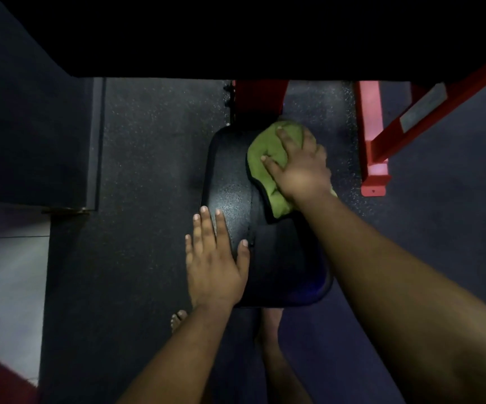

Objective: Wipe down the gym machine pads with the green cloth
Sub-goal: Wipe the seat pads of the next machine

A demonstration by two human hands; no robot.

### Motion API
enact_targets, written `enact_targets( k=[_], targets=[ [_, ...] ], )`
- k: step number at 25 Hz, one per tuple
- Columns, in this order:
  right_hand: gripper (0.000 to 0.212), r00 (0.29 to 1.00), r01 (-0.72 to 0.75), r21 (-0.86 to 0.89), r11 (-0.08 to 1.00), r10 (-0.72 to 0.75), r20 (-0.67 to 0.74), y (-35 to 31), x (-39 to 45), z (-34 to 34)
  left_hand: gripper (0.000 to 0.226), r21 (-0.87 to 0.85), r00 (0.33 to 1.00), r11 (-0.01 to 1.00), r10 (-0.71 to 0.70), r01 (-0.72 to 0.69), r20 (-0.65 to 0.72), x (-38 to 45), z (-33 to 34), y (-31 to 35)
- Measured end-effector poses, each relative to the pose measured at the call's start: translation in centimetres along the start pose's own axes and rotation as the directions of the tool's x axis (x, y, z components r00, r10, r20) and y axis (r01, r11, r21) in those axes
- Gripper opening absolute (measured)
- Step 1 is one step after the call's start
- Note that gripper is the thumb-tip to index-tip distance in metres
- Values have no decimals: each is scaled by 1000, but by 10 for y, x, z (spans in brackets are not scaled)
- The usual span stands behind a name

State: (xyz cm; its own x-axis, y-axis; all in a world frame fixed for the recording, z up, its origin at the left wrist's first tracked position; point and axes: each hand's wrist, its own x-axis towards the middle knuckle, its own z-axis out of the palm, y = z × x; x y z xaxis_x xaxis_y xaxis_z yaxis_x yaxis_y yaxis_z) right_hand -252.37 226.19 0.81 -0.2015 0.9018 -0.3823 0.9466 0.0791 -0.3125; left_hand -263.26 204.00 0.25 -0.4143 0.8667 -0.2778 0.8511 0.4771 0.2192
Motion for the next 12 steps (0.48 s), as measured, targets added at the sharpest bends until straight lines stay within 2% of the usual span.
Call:
enact_targets(
  k=[3, 5, 7, 9, 12],
  targets=[
    [70, 992, 82, -129, 988, -94, -86, 22, -64, 14, 73, 6, 1000, 1000, -10, 10, 18, -3, -1, 1],
    [72, 994, 88, -95, 992, -94, -55, 44, -141, 26, 73, 5, 1000, 1000, -10, 10, 22, -2, -2, 2],
    [75, 1000, 23, -36, 999, -23, 8, 57, -183, 31, 74, -3, 1000, 1000, -11, 11, 23, -2, -1, 2],
    [73, 999, -24, -50, 998, 25, 28, 53, -174, 31, 74, -9, 1000, 1000, -7, 7, 13, -3, 1, 1],
    [71, 999, 17, -102, 995, -21, -34, 32, -101, 22, 74, -12, 1000, 1000, -10, 10, -1, -3, 3, -1]
  ],
)
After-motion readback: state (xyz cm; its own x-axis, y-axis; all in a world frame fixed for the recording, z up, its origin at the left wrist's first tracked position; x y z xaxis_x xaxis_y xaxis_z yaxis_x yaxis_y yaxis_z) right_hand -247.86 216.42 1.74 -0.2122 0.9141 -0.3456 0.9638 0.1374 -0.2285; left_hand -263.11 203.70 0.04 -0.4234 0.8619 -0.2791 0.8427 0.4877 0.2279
